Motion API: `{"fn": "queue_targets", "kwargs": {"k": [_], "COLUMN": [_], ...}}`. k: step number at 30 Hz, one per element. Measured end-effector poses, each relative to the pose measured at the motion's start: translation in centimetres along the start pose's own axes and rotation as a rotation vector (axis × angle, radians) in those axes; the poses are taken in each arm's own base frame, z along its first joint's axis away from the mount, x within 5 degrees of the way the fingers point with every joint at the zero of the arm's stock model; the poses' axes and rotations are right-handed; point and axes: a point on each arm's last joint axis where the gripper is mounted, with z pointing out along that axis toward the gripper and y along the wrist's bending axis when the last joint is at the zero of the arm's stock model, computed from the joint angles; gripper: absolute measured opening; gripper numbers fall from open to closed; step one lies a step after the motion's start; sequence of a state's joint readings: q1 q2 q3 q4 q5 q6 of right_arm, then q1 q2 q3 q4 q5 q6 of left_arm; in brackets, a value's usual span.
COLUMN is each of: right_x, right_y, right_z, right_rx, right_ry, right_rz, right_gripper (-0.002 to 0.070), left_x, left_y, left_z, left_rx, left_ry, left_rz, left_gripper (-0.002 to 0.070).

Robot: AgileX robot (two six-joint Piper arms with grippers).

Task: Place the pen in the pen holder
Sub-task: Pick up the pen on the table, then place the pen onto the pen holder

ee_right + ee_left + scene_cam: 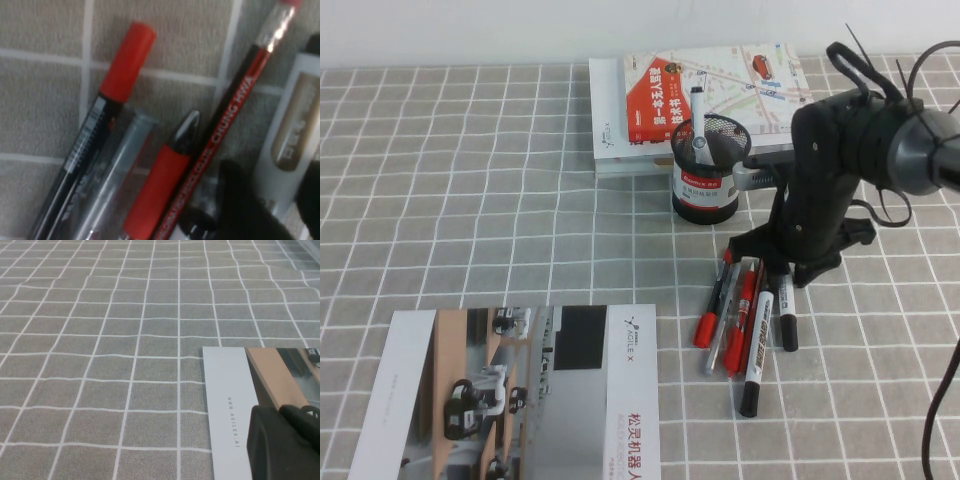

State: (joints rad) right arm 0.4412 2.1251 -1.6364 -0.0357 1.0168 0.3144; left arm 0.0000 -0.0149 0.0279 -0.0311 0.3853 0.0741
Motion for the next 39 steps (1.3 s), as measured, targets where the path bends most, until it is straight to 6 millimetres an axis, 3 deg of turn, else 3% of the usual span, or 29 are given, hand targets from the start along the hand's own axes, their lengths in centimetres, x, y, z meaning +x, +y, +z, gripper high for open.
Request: {"fn": "queue_targets", "kwargs": {"k": [3, 5, 8, 11, 13, 16, 18, 20, 22, 26, 30, 39], "right_x": [0.0, -0.1, -0.4, -1.0, -0.6, 1.5, 3.2, 5.1, 6.6, 7.4, 5.6, -0.7], "right_y": [0.0, -0.2, -0.4, -0.4, -0.7, -1.1, -1.1, -1.1, -1.1, -0.7, -0.2, 2.3], "right_z": [0.0, -0.1, -1.9, -7.5, -12.3, -17.1, -18.8, -18.8, -17.4, -15.2, -13.1, -8.2], "right_rx": [0.014, 0.035, 0.042, -0.033, -0.092, -0.162, -0.210, -0.268, -0.333, -0.466, -0.512, -0.414], "right_ry": [0.001, -0.008, -0.085, -0.313, -0.495, -0.717, -0.862, -1.014, -1.151, -1.489, -1.628, -1.511], "right_rz": [-0.006, -0.007, 0.020, 0.042, 0.039, -0.003, -0.050, -0.097, -0.119, -0.150, -0.105, -0.221], "right_gripper": [0.0189, 0.0121, 0.0113, 0.0113, 0.0112, 0.0112, 0.0112, 0.0112, 0.0112, 0.0112, 0.0112, 0.0112], "left_x": [0.0, 0.0, 0.0, 0.0, 0.0, 0.0, 0.0, 0.0, 0.0, 0.0, 0.0, 0.0], "left_y": [0.0, 0.0, 0.0, 0.0, 0.0, 0.0, 0.0, 0.0, 0.0, 0.0, 0.0, 0.0], "left_z": [0.0, 0.0, 0.0, 0.0, 0.0, 0.0, 0.0, 0.0, 0.0, 0.0, 0.0, 0.0], "left_rx": [0.000, 0.000, 0.000, 0.000, 0.000, 0.000, 0.000, 0.000, 0.000, 0.000, 0.000, 0.000], "left_ry": [0.000, 0.000, 0.000, 0.000, 0.000, 0.000, 0.000, 0.000, 0.000, 0.000, 0.000, 0.000], "left_rz": [0.000, 0.000, 0.000, 0.000, 0.000, 0.000, 0.000, 0.000, 0.000, 0.000, 0.000, 0.000], "left_gripper": [-0.0003, -0.0003, -0.0003, -0.0003, -0.0003, -0.0003, -0.0003, -0.0003, -0.0003, -0.0003, -0.0003, -0.0003]}}
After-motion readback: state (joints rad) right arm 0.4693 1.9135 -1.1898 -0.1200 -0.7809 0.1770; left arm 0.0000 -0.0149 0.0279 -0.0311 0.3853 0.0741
